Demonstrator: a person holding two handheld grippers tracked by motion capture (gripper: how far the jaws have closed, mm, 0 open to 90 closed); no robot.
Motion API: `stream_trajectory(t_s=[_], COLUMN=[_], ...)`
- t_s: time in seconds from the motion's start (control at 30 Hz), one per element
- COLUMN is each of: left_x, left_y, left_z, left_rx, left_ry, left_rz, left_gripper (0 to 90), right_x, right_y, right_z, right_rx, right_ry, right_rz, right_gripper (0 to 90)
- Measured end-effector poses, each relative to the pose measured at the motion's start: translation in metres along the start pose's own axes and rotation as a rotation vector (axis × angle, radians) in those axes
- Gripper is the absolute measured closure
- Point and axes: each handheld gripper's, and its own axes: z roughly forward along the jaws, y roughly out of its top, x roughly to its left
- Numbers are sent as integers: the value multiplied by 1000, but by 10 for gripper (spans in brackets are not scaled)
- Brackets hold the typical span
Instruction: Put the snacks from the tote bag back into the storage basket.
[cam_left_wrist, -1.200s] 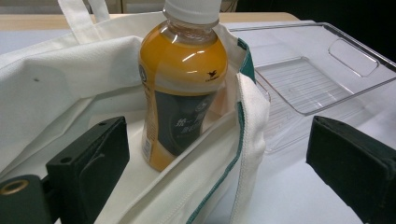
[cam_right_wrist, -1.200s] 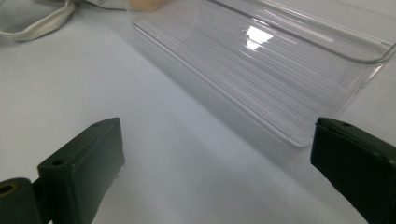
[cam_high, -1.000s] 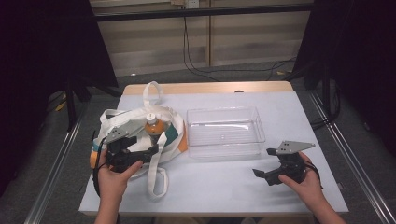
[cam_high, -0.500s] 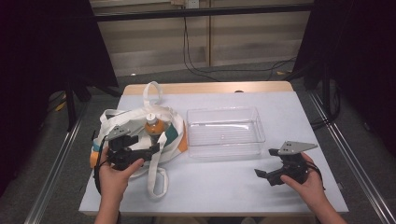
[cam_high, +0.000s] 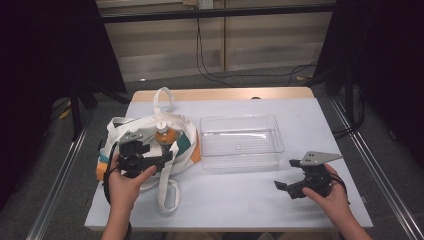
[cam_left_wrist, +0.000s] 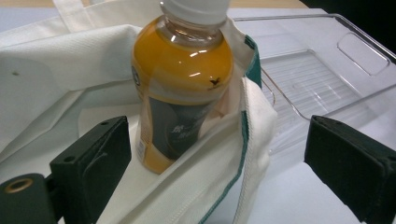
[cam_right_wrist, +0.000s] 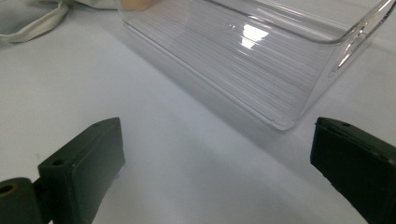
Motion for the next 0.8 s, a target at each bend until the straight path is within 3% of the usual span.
stream_trajectory(t_s=[0.5,0.73,0.8], left_x=[2,2,1], left_y=[32,42,45], left_z=[11,21,23], left_rx=[74,119,147], left_ry=[58,99,109], left_rz=[-22,-53,-42], left_gripper=[146,184,207], right_x=[0,0,0], right_y=[-1,-1,-1], right_z=[-1,-1,-1], right_rx=[4,4,6], right_ry=[4,6,7], right_rz=[2,-2,-3], right_gripper=[25,25,24])
